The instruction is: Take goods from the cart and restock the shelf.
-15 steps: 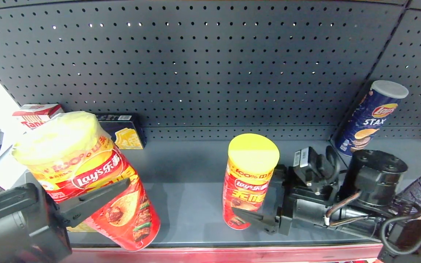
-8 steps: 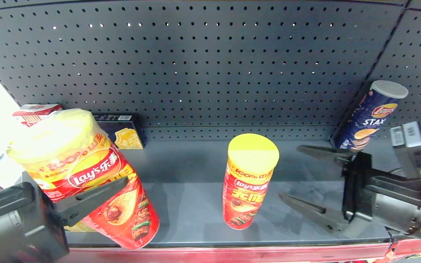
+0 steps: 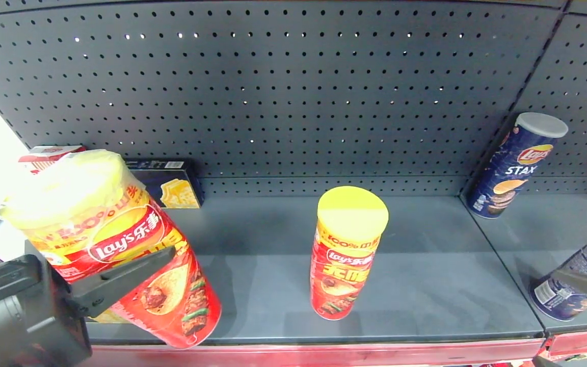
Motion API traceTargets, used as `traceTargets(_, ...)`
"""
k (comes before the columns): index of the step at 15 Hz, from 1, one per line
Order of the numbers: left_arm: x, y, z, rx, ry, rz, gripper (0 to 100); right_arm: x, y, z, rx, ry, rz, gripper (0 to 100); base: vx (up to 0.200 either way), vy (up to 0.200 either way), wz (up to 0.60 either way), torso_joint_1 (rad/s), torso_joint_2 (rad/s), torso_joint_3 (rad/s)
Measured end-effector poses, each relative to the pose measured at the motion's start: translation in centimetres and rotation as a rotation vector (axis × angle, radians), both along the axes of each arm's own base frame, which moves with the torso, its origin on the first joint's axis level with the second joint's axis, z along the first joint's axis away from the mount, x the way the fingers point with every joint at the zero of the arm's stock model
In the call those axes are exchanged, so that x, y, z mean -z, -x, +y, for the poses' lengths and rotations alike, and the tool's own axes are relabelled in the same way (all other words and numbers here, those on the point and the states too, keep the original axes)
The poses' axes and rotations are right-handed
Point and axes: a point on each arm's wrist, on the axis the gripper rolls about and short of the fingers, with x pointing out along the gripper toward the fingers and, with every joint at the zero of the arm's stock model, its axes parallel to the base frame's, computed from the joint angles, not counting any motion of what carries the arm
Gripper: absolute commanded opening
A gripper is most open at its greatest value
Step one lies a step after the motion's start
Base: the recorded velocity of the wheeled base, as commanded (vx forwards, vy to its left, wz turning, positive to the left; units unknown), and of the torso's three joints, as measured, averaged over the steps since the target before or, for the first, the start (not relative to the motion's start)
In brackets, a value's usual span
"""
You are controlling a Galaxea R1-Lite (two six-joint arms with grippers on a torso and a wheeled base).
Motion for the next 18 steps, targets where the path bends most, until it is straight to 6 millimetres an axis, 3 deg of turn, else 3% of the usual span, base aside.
traceTargets(5, -0.5, -0.1, 0.0, 0.000, 0.005, -0.016, 0, 6.4, 3.5, -2.8, 0.146, 0.043, 0.187, 100, 0.000, 0.000, 0.00, 0.000, 0.00, 0.000)
traceTargets(9, -1.1, -0.2, -0.1, 0.001, 0.012, -0.034, 0, 9.3, 6.0, -4.6, 0.181, 0.040, 0.255, 100, 0.000, 0.000, 0.00, 0.000, 0.00, 0.000)
traceTargets(14, -1.2, -0.5, -0.3, 0.010, 0.010, -0.034, 0, 10.3, 7.4, -5.6, 0.186, -0.060, 0.190, 100, 0.000, 0.000, 0.00, 0.000, 0.00, 0.000)
traceTargets(18, -1.6, -0.9, -0.4, 0.011, 0.013, -0.043, 0, 10.2, 6.9, -4.9, 0.539, -0.042, 0.268, 100, 0.000, 0.000, 0.00, 0.000, 0.00, 0.000)
